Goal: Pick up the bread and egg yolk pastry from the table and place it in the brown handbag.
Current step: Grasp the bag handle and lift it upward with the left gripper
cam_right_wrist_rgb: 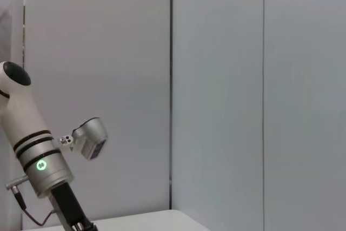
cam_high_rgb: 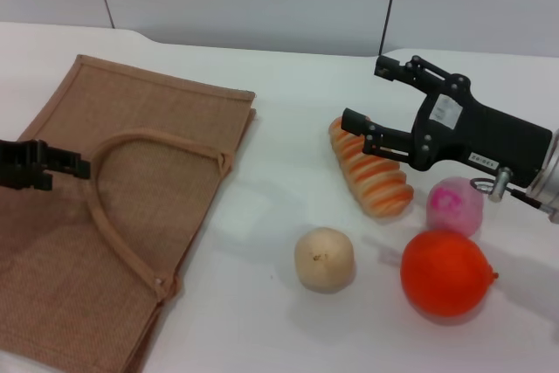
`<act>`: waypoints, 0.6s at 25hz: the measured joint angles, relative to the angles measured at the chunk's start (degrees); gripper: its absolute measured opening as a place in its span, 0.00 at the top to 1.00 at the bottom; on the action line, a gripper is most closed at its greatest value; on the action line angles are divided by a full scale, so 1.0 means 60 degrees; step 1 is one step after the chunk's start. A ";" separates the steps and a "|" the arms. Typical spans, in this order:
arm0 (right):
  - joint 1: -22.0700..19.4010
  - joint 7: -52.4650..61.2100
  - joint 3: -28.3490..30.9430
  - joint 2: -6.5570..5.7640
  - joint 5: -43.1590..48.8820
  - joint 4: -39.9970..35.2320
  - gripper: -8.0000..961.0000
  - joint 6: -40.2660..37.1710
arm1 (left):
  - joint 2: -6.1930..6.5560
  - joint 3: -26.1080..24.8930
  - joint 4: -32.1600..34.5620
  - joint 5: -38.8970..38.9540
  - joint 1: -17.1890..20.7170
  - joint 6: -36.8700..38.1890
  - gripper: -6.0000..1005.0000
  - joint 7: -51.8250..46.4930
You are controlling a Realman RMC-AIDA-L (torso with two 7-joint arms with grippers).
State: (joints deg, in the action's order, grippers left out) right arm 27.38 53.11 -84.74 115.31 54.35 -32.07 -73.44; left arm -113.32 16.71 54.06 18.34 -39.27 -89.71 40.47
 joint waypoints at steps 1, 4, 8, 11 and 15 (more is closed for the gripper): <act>0.0001 -0.0003 0.0002 0.0000 0.0000 0.0016 0.07 0.0001 | -0.0012 0.0004 -0.0001 -0.0057 -0.0020 0.0083 0.35 -0.0010; 0.0004 -0.0014 0.0014 0.0000 -0.0003 0.0034 0.07 0.0000 | -0.0066 0.0040 -0.0010 -0.0021 -0.0085 0.0424 0.35 0.0030; 0.0019 -0.0018 0.0017 0.0000 -0.0006 0.0050 0.07 0.0001 | -0.0188 0.0071 -0.0041 -0.0063 -0.0252 0.0790 0.36 0.0166; 0.0069 -0.0020 0.0018 0.0000 -0.0006 0.0066 0.07 0.0002 | -0.0240 0.0097 -0.0261 -0.0113 -0.0385 0.1021 0.36 0.0366; 0.0091 -0.0020 0.0018 0.0000 -0.0006 0.0084 0.07 0.0006 | -0.0223 0.0249 -0.0918 -0.0308 -0.0581 0.1442 0.37 0.0476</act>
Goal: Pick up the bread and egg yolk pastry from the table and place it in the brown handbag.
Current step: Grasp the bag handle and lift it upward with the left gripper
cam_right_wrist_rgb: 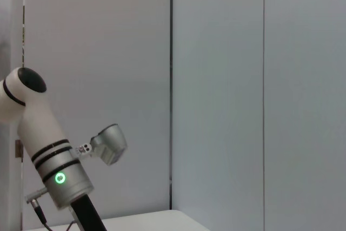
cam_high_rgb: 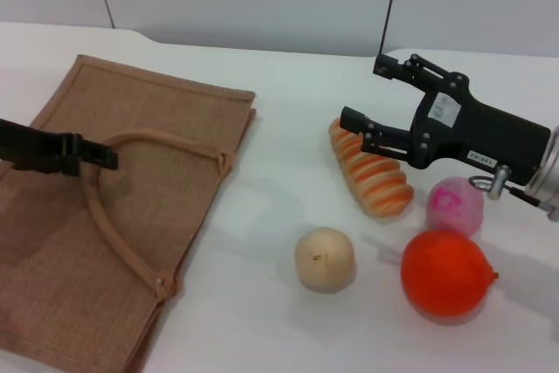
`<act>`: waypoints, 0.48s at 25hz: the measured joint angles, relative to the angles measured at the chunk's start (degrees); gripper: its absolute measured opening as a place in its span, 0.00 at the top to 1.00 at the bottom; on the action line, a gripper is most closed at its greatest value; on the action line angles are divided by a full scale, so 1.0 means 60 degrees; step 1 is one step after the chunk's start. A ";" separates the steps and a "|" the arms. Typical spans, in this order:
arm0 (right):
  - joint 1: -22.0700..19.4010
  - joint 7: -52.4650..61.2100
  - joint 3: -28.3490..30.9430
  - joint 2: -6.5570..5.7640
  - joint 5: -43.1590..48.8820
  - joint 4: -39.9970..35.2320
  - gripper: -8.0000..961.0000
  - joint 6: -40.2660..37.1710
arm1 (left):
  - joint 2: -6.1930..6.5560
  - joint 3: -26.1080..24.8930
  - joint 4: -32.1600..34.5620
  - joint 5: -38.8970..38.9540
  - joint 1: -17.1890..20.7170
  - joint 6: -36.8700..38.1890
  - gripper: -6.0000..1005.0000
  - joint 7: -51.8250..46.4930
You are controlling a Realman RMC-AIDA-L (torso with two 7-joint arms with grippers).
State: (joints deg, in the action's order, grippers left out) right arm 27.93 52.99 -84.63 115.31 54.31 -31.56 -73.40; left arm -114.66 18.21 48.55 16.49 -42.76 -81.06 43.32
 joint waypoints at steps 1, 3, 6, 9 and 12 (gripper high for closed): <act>0.0001 0.0000 0.0000 0.0001 0.0000 0.0001 0.07 0.0002 | 0.0017 0.0093 -0.0159 -0.0072 -0.0047 0.0149 0.37 -0.0009; 0.0002 0.0000 0.0000 0.0001 0.0000 0.0002 0.07 0.0003 | 0.0028 0.0244 -0.0356 -0.0166 -0.0102 0.0385 0.37 -0.0038; 0.0004 0.0000 0.0000 0.0001 0.0001 0.0002 0.07 0.0003 | 0.0003 0.0341 -0.0524 -0.0290 -0.0185 0.0600 0.37 -0.0026; 0.0004 0.0000 0.0000 0.0012 0.0001 0.0003 0.07 -0.0005 | -0.0024 0.0345 -0.0564 -0.0381 -0.0249 0.0739 0.38 0.0024; 0.0004 0.0000 -0.0001 0.0016 0.0001 0.0002 0.07 -0.0008 | -0.0042 0.0349 -0.0568 -0.0414 -0.0289 0.0866 0.38 0.0056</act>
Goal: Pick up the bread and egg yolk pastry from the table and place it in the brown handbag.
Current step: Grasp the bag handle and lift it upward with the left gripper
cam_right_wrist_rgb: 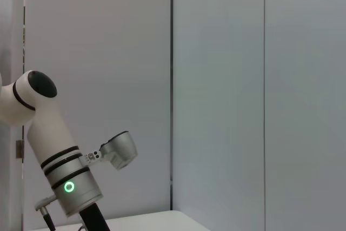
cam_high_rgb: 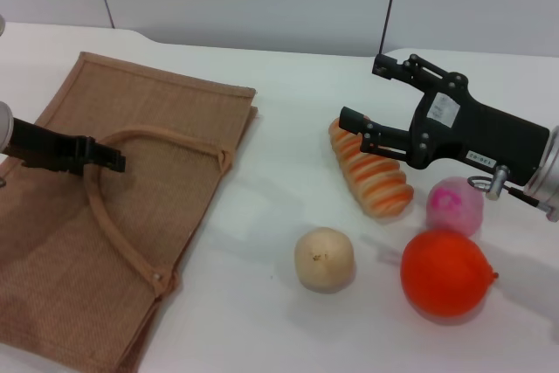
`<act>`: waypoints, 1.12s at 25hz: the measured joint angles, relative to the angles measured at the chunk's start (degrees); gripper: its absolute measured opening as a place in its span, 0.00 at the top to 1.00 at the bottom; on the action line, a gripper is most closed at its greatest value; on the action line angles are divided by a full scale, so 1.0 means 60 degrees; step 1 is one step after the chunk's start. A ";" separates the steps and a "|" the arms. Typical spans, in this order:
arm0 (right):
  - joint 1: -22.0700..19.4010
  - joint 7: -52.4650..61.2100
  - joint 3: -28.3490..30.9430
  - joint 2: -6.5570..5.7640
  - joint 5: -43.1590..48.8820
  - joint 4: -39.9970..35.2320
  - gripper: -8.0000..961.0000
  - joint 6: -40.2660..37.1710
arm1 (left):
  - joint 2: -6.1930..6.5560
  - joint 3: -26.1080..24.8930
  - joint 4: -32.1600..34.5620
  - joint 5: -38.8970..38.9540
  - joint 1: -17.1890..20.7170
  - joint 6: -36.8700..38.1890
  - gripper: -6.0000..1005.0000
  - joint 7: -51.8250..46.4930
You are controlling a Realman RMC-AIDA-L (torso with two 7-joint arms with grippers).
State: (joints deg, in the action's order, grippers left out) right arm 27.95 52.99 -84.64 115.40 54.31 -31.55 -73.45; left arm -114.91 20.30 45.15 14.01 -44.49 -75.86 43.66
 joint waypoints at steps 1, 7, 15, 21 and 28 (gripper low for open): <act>0.0000 0.0000 0.0000 0.0000 0.0000 0.0000 0.07 -0.0001 | -0.0004 0.0002 -0.0001 -0.0004 -0.0002 0.0007 0.38 0.0011; 0.0000 0.0000 0.0000 0.0000 0.0000 -0.0001 0.07 -0.0004 | -0.0008 0.0015 -0.0023 -0.0047 -0.0016 0.0019 0.39 0.0026; 0.0000 0.0000 0.0000 -0.0001 0.0000 -0.0001 0.07 -0.0004 | -0.0063 0.0211 -0.0025 -0.0257 -0.0054 0.0113 0.43 -0.0038; 0.0000 0.0001 0.0000 -0.0001 0.0000 -0.0001 0.07 -0.0012 | -0.0109 0.0235 0.0043 -0.0267 -0.0056 0.0134 0.64 -0.0047; -0.0001 0.0001 0.0000 0.0000 0.0000 -0.0001 0.07 -0.0037 | -0.0113 0.0235 0.0045 -0.0257 -0.0056 0.0476 0.82 0.0004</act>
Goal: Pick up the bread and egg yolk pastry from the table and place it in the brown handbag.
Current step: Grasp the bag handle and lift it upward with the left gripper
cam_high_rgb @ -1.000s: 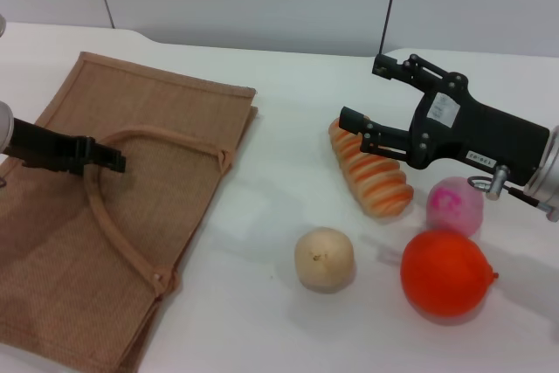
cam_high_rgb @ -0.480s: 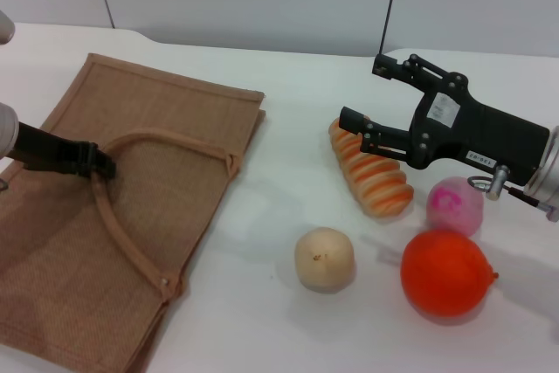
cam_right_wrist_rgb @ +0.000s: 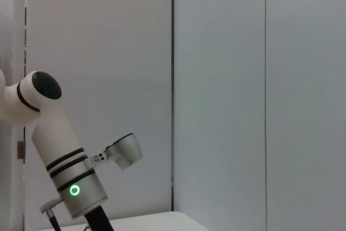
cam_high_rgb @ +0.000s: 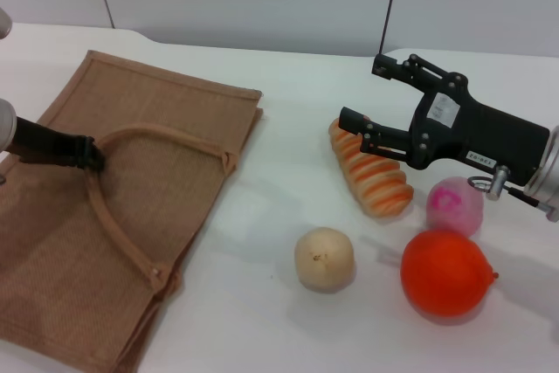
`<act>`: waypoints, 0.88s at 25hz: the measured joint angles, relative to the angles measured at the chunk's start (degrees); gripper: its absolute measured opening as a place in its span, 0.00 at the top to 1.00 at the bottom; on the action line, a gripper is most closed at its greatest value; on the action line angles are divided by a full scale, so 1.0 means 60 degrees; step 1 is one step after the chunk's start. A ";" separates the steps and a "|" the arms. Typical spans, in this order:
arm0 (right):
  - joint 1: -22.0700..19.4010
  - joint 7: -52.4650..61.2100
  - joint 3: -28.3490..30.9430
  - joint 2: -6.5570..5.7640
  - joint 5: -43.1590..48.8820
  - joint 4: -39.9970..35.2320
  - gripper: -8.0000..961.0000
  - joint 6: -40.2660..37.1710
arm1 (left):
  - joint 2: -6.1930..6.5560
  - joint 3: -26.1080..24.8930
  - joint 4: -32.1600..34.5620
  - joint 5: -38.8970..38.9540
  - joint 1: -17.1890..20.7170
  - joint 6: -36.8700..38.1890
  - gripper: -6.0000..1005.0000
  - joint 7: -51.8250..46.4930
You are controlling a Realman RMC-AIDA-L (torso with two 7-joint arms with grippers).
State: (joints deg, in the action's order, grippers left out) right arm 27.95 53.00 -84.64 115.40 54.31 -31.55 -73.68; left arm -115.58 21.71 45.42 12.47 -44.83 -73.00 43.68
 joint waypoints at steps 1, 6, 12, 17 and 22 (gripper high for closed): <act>0.0000 0.0000 0.0000 -0.0001 0.0000 0.0000 0.07 -0.0008 | -0.0003 0.0000 -0.0007 0.0004 0.0000 0.0061 0.84 0.0012; 0.0000 0.0000 0.0000 0.0000 0.0000 0.0015 0.07 -0.0059 | -0.0092 -0.0001 0.0004 0.0098 0.0000 0.0225 0.87 0.0152; 0.0000 0.0000 0.0000 -0.0001 0.0000 0.0120 0.07 -0.0060 | -0.0128 -0.0103 0.0008 0.1707 0.0245 0.0488 0.87 0.1177; -0.0027 0.0000 -0.0001 -0.0005 0.0000 0.0139 0.07 -0.0059 | -0.0114 -0.0129 0.0008 0.4331 0.0900 0.0177 0.87 0.2512; -0.0054 0.0000 0.0000 -0.0017 0.0001 0.0146 0.07 -0.0030 | -0.0107 -0.0141 -0.0087 0.7027 0.1616 -0.0440 0.87 0.3995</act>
State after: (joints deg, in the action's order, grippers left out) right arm 27.63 53.00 -84.64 115.30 54.32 -30.68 -73.86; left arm -116.22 20.86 44.89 54.63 -35.13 -75.64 67.65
